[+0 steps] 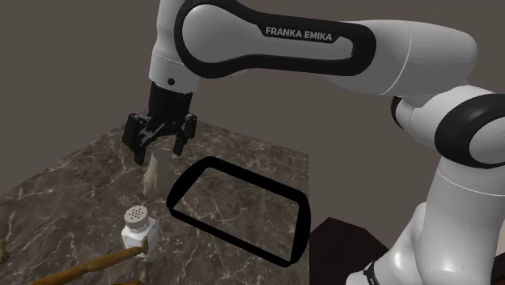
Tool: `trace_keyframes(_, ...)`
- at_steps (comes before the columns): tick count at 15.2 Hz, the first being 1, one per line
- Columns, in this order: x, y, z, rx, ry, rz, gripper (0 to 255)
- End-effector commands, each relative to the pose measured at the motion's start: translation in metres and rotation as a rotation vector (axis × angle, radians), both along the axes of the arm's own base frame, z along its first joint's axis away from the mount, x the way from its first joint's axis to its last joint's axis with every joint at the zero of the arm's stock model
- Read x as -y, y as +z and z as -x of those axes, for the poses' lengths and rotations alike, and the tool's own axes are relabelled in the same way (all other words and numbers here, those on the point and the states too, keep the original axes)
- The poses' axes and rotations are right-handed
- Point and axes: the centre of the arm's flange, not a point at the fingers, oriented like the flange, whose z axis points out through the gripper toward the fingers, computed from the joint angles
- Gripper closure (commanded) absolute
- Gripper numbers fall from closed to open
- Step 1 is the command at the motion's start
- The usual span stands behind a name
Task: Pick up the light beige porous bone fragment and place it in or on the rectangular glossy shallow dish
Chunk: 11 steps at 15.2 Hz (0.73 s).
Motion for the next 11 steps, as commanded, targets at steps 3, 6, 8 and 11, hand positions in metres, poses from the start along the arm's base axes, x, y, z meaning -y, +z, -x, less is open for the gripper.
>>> trace_keyframes(3,0.0000,0.0000,0.0000,0.000,0.000,0.000,255)
trace_keyframes(6,0.0000,-0.0001,-0.0001,0.000,0.000,0.000,255)
trace_keyframes(8,0.0000,-0.0001,-0.0002,0.000,0.000,0.000,255)
trace_keyframes(11,0.0000,0.0052,0.0000,0.000,0.000,0.000,255)
